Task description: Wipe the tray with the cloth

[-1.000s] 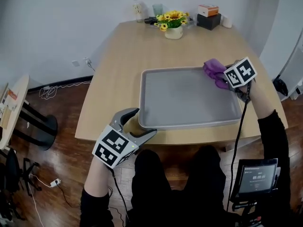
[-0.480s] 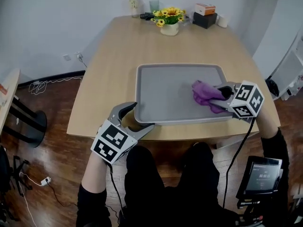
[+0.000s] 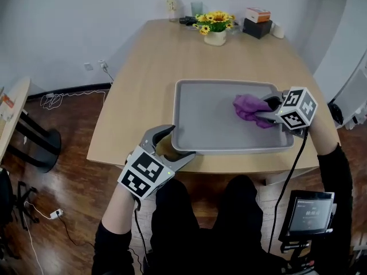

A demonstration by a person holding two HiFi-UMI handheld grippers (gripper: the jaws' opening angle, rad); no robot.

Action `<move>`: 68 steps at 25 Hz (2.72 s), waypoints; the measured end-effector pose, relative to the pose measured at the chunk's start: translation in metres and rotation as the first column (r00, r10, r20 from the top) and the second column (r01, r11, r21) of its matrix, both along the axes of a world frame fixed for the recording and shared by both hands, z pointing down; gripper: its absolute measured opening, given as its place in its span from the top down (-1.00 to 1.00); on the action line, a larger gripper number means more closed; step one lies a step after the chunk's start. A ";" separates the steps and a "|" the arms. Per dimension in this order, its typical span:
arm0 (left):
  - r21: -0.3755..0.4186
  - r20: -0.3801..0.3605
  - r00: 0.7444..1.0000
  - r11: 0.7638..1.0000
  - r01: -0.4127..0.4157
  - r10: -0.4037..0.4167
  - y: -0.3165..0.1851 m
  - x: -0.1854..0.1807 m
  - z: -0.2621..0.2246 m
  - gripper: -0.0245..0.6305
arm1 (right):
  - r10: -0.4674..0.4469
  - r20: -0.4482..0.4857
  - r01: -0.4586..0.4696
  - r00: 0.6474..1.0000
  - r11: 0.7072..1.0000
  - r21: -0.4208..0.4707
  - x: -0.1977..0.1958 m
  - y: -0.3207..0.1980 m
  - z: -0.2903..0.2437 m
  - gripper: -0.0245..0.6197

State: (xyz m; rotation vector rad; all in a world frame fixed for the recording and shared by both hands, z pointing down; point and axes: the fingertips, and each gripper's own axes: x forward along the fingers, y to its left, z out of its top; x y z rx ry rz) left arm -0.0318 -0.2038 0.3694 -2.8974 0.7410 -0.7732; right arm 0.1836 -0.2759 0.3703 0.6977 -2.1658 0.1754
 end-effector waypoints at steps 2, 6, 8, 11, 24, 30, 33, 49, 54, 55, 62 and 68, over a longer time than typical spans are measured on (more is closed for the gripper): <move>-0.005 0.002 1.000 1.000 -0.004 0.004 -0.001 -0.001 -0.001 -0.16 | 0.074 -0.047 -0.073 0.996 0.997 0.026 0.015 -0.040 0.000 0.56; -0.019 0.013 1.000 1.000 -0.009 0.010 -0.003 -0.002 0.000 -0.15 | 0.196 -0.070 -0.192 0.978 0.979 0.061 0.037 -0.098 0.000 0.56; -0.020 0.018 1.000 1.000 -0.010 0.010 -0.005 -0.003 0.003 -0.15 | 0.202 -0.049 -0.200 0.978 0.978 0.052 0.034 -0.099 -0.001 0.56; -0.022 0.017 1.000 1.000 -0.008 0.008 -0.004 -0.006 0.007 -0.15 | 0.135 -0.024 -0.133 0.991 0.989 0.056 0.012 -0.066 0.002 0.57; -0.030 0.010 1.000 1.000 0.004 -0.003 -0.003 -0.002 0.005 -0.15 | -0.247 0.032 0.249 0.969 0.966 -0.076 -0.077 0.075 0.003 0.57; -0.028 0.023 1.000 1.000 -0.009 0.010 0.001 -0.002 0.003 -0.15 | -0.090 -0.018 0.089 0.996 0.996 -0.013 -0.060 -0.025 0.003 0.57; -0.027 0.020 1.000 1.000 -0.015 0.015 0.003 -0.004 0.000 -0.15 | 0.026 -0.058 -0.023 0.998 0.999 0.049 -0.049 -0.079 0.001 0.57; -0.025 -0.002 1.000 1.000 -0.006 0.006 -0.005 -0.002 0.007 -0.15 | -0.314 -0.018 0.313 0.949 0.949 -0.032 -0.130 0.083 0.003 0.58; -0.014 -0.004 1.000 1.000 -0.012 0.012 -0.004 0.000 0.005 -0.15 | -0.281 0.039 0.283 0.959 0.955 -0.090 -0.132 0.050 0.005 0.58; -0.012 -0.005 1.000 1.000 -0.015 0.015 -0.004 0.000 0.004 -0.15 | -0.266 0.041 0.269 0.963 0.959 -0.087 -0.133 0.037 0.004 0.58; -0.014 -0.013 0.999 0.999 -0.032 0.032 0.000 -0.003 -0.002 -0.14 | -0.124 0.000 0.124 0.992 0.992 -0.020 -0.131 -0.065 -0.001 0.58; -0.016 -0.011 0.999 0.999 -0.035 0.035 -0.007 -0.001 0.003 -0.13 | -0.016 -0.072 0.022 0.997 0.996 0.081 -0.120 -0.126 0.002 0.57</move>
